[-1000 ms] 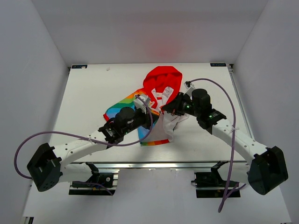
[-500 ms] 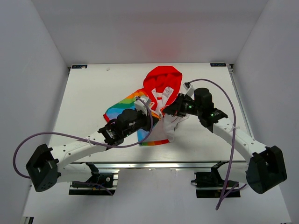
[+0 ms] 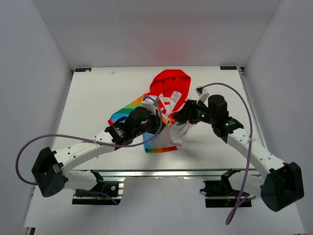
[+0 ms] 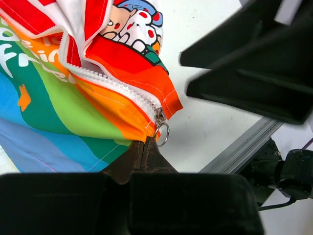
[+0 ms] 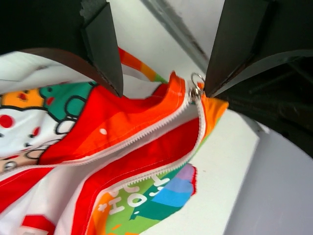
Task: Zip up the jacket
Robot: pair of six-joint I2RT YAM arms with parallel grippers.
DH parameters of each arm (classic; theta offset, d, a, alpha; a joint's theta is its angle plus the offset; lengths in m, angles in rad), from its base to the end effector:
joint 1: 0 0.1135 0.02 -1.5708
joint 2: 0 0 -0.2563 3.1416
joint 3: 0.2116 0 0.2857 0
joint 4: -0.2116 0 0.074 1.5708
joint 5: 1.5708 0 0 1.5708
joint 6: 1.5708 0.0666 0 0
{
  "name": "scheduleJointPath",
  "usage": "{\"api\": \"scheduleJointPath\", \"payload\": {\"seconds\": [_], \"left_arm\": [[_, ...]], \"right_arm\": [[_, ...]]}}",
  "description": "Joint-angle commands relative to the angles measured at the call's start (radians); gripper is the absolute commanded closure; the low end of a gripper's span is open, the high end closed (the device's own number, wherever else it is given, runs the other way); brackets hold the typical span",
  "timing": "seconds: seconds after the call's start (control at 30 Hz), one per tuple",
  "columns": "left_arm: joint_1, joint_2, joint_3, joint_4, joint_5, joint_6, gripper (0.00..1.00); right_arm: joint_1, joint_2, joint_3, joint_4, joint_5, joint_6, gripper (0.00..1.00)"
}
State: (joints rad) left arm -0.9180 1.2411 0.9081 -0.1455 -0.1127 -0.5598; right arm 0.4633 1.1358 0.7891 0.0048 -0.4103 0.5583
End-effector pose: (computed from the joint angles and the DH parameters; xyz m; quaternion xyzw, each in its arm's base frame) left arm 0.2155 -0.2696 0.2569 0.1232 0.8447 -0.3137 0.4157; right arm 0.2765 0.1678 0.2622 -0.0793 0.8046 0.4211 0.4110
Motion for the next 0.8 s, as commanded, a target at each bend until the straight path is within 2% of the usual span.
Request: {"api": "scheduleJointPath", "payload": {"seconds": [0.0,0.03,0.1,0.13,0.17,0.2,0.27,0.33,0.5,0.77], "left_arm": [[0.011,0.02,0.081,-0.081,-0.01,-0.041,1.0],[0.011,0.027,0.093,-0.112,-0.012,-0.048,1.0],[0.019,0.055,0.132,-0.161,-0.015,-0.064,1.0],[0.022,0.064,0.146,-0.178,-0.015,-0.071,1.0],[0.034,0.083,0.158,-0.195,-0.01,-0.078,1.0],[0.039,0.089,0.179,-0.213,0.013,-0.081,1.0],[0.053,0.096,0.193,-0.224,0.037,-0.084,1.0],[0.065,0.098,0.204,-0.227,0.074,-0.091,1.0],[0.077,0.107,0.226,-0.264,0.1,-0.095,1.0],[0.1,0.121,0.227,-0.264,0.166,-0.103,1.0]], "right_arm": [[0.014,-0.073,0.048,-0.109,0.071,-0.17,0.26],[0.027,-0.093,0.055,-0.13,0.094,-0.202,0.26],[0.061,-0.143,0.082,-0.178,0.145,-0.366,0.25],[0.128,-0.159,0.096,-0.237,0.198,-0.415,0.25],[0.174,-0.174,0.117,-0.268,0.303,-0.53,0.25],[0.272,-0.179,0.121,-0.288,0.377,-0.553,0.24],[0.352,-0.17,0.119,-0.315,0.528,-0.653,0.24],[0.423,-0.142,0.107,-0.295,0.57,-0.775,0.24],[0.547,-0.119,0.055,-0.197,0.715,-0.932,0.23],[0.666,-0.13,-0.066,-0.013,0.873,-1.067,0.24]]}}
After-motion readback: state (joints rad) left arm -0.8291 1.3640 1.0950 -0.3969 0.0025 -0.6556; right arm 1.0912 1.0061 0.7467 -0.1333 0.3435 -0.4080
